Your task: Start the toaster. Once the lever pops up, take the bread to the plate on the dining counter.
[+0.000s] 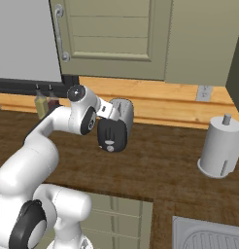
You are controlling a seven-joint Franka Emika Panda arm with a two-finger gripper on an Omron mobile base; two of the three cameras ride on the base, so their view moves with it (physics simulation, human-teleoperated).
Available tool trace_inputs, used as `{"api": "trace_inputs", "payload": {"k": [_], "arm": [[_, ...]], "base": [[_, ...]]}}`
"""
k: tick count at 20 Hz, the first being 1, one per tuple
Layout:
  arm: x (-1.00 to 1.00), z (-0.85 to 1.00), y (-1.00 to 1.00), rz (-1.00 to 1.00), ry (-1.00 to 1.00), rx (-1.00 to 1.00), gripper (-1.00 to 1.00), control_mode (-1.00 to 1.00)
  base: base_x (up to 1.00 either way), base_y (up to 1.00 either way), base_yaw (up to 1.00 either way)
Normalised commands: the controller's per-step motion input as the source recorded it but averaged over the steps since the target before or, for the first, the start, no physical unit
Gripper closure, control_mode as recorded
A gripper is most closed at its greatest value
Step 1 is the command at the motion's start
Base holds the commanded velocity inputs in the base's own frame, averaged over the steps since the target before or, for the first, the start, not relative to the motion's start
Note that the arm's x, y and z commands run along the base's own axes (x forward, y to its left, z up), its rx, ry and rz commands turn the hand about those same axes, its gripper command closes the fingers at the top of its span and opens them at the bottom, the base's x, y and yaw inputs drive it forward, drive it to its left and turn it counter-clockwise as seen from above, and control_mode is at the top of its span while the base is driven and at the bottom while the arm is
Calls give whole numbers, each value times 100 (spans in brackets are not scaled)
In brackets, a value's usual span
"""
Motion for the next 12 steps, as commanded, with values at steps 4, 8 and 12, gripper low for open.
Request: {"api": "trace_inputs", "payload": {"k": [4,8,12], "arm": [[0,0,0,0,0,0,-100,-100],[0,0,0,0,0,0,-100,-100],[0,0,0,0,0,0,-100,-100]], "base": [[0,0,0],[0,0,0],[0,0,0]]}}
